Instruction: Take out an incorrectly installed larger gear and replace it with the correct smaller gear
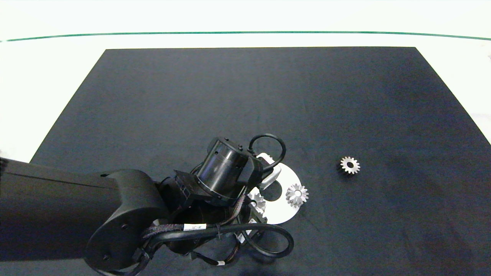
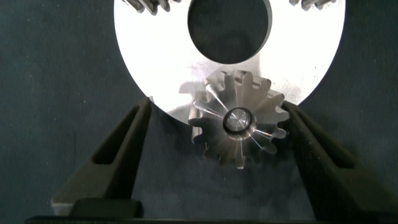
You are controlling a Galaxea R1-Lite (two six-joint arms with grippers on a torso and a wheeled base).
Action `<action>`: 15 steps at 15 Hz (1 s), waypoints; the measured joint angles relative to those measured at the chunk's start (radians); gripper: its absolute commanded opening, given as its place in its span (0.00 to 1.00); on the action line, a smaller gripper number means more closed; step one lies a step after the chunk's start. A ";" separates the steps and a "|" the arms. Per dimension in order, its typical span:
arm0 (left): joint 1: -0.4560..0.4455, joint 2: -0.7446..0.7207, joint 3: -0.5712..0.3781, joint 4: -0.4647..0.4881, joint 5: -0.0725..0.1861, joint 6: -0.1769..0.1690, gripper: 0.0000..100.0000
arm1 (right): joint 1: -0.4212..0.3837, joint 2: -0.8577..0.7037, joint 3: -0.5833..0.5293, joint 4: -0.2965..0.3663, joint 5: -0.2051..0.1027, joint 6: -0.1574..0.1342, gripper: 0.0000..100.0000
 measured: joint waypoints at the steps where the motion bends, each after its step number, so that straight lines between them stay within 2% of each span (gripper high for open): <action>1: 0.000 0.000 0.001 0.000 0.001 0.000 0.78 | 0.000 0.000 0.000 0.000 0.000 0.041 1.00; 2: 0.000 0.000 0.001 0.000 0.003 0.000 0.75 | 0.000 0.000 0.000 0.000 0.000 0.031 1.00; 3: 0.000 0.000 0.001 0.000 0.004 0.000 0.74 | 0.000 0.000 0.000 0.000 0.000 -0.008 1.00; 4: 0.000 -0.001 0.002 -0.001 0.004 0.000 0.72 | 0.000 0.000 0.000 0.000 0.000 -0.014 1.00; 15: -0.009 0.006 0.001 -0.029 0.008 -0.002 0.50 | 0.000 0.001 0.000 -0.003 0.000 -0.016 1.00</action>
